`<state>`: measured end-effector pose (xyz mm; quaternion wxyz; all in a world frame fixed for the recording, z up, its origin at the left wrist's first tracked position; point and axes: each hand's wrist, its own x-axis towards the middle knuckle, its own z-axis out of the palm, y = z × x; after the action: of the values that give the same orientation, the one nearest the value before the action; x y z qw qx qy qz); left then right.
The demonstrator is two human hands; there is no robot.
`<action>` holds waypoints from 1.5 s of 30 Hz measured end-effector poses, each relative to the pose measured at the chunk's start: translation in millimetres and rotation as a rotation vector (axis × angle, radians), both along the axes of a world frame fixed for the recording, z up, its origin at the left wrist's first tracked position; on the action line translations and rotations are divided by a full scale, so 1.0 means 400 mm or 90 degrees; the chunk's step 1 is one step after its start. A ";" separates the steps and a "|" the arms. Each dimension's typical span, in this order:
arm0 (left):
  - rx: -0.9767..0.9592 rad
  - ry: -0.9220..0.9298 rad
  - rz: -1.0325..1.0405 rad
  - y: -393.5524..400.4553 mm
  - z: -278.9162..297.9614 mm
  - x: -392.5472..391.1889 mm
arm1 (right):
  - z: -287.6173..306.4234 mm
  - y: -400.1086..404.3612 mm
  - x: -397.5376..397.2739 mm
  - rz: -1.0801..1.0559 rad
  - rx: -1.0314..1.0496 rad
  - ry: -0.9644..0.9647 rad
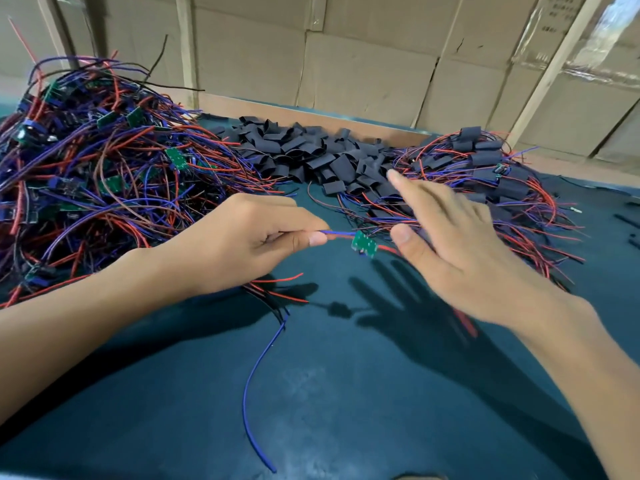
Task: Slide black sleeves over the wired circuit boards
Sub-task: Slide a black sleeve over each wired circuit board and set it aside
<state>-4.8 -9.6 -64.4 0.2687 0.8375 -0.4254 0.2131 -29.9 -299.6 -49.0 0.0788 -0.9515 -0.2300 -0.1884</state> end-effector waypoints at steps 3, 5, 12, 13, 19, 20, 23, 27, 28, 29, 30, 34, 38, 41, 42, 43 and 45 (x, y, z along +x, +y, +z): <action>0.073 -0.048 -0.028 -0.002 -0.001 -0.014 | -0.009 0.046 -0.020 0.149 0.249 0.070; 0.100 -0.039 -0.046 -0.011 0.000 -0.033 | -0.013 0.086 -0.037 0.260 0.513 0.222; -0.026 0.265 -0.068 -0.076 0.012 -0.073 | -0.030 0.163 -0.056 0.147 0.741 0.493; -0.066 0.288 -0.041 -0.083 0.023 -0.060 | -0.025 0.155 -0.052 0.132 0.738 0.517; 0.144 0.235 0.233 -0.121 0.101 0.190 | -0.005 0.091 -0.013 0.023 0.669 0.471; 0.176 0.219 0.249 -0.132 0.103 0.238 | -0.003 0.084 -0.010 0.017 0.675 0.451; 0.224 0.242 0.255 -0.172 0.088 0.343 | -0.008 0.065 0.003 0.025 0.727 0.419; 0.296 0.282 0.288 -0.216 0.036 0.403 | -0.013 0.052 0.029 0.041 0.775 0.473; 0.312 0.283 0.296 -0.220 0.022 0.409 | -0.014 0.049 0.033 0.045 0.783 0.485; 0.319 0.275 0.302 -0.222 0.012 0.411 | -0.017 0.046 0.037 0.053 0.788 0.487; 0.314 0.261 0.305 -0.222 0.010 0.412 | -0.022 0.041 0.039 0.064 0.783 0.472; 0.265 0.234 0.297 -0.213 0.026 0.391 | -0.042 0.033 0.037 0.060 0.724 0.407; 0.221 0.268 0.300 -0.211 0.045 0.353 | -0.044 0.038 0.042 0.038 0.748 0.416; 0.114 0.294 0.264 -0.201 0.066 0.297 | -0.029 0.035 0.039 0.003 0.749 0.380; 0.087 0.311 0.243 -0.192 0.073 0.267 | -0.023 0.034 0.035 -0.008 0.732 0.344; 0.062 0.328 0.221 -0.179 0.078 0.234 | -0.018 0.033 0.031 -0.014 0.703 0.303; -0.006 0.363 0.174 -0.144 0.072 0.159 | -0.010 0.033 0.021 -0.003 0.636 0.238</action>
<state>58.9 -67.3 -35.5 0.3502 0.9115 -0.2156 0.0060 -21.3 -286.5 -52.9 0.5617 -0.8158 -0.0920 -0.1025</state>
